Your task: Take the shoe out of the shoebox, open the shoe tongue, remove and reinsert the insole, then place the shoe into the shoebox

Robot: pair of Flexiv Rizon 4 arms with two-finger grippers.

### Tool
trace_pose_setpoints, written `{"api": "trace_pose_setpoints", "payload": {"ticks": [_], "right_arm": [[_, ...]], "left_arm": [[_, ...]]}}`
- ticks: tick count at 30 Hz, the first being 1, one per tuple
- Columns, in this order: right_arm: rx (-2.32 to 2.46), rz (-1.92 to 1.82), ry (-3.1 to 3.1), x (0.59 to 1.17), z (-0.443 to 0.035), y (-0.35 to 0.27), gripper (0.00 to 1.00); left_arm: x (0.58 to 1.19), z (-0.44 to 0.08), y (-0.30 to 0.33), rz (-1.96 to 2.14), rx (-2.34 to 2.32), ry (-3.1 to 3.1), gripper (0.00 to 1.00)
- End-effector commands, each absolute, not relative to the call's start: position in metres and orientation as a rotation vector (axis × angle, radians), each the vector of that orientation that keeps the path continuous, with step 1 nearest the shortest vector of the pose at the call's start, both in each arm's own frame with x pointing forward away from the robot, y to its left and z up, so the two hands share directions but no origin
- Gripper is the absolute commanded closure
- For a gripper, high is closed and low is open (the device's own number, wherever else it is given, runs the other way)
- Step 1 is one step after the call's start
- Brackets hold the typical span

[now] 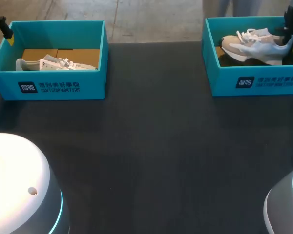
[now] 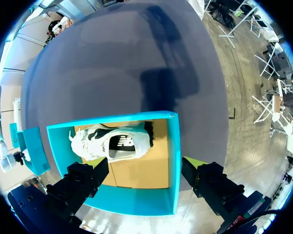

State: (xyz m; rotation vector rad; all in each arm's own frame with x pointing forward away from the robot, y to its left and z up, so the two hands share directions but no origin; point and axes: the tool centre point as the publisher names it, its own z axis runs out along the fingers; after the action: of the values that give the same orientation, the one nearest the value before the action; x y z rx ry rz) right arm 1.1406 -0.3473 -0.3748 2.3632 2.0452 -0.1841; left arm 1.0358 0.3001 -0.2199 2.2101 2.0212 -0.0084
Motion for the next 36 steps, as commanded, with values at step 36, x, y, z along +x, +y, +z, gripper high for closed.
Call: {"api": "trace_pose_setpoints", "payload": {"ticks": [36], "right_arm": [[2.354,-0.090,1.985,1.060,-0.196,-0.324,1.00]], "left_arm": [[1.036,-0.219,0.300,-0.006,2.212,2.021,0.00]]}}
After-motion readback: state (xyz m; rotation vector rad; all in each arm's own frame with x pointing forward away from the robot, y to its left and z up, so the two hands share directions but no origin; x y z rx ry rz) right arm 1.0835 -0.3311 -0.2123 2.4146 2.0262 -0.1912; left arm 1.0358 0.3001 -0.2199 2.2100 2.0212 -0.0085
